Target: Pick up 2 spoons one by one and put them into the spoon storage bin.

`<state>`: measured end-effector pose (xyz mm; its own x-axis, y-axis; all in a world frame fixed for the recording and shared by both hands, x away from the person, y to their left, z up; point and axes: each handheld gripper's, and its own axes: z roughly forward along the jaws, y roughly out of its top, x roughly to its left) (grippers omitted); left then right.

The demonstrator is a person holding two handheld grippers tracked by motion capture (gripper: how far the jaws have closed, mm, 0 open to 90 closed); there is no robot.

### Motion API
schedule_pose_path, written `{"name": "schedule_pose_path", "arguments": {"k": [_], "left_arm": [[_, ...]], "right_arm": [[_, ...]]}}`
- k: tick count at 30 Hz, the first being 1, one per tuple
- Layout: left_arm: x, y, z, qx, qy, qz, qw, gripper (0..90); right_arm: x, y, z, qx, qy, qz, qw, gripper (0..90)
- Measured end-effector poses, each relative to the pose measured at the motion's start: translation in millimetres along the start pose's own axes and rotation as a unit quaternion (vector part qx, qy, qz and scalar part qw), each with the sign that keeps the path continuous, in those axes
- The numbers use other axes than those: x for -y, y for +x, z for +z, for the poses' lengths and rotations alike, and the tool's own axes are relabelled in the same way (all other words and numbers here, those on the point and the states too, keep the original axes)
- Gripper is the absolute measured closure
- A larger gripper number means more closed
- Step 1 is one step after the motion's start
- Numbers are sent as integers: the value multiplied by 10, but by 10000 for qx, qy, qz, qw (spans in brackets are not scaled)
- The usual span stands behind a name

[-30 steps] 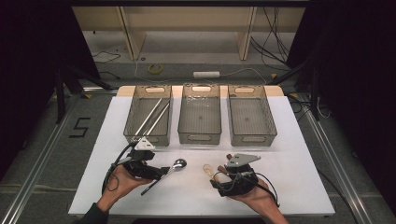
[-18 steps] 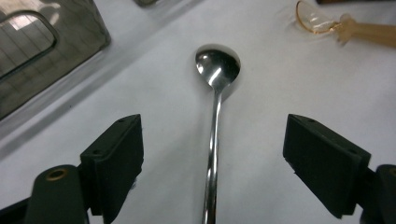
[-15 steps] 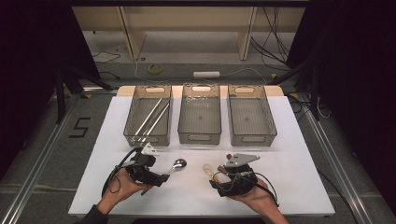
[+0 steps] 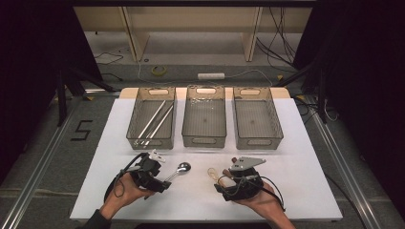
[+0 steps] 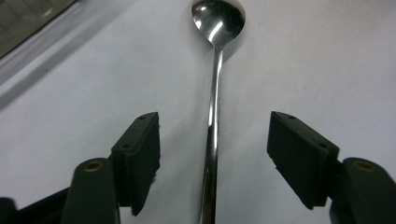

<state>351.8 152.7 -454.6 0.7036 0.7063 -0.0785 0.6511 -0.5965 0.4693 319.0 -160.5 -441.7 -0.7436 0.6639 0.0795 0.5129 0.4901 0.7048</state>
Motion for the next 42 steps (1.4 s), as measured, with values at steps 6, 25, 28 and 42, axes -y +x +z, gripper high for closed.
{"name": "schedule_pose_path", "arguments": {"k": [6, 25, 28, 42], "left_arm": [[-1, -27, 14, 54, 57, 96, 9999, 470], [1, -31, 155, -51, 455, 300, 9985, 769], [2, -26, 148, -72, 422, 307, 9986, 813], [2, -27, 104, -41, 293, 422, 9987, 833]], "right_arm": [[-2, 9, 4, 0, 9, -9, 10000, 250], [-4, 22, 9, 30, 35, -48, 10000, 256], [-4, 25, 8, 24, 37, -58, 10000, 257], [-2, 25, 7, 31, 35, -65, 10000, 259]]}}
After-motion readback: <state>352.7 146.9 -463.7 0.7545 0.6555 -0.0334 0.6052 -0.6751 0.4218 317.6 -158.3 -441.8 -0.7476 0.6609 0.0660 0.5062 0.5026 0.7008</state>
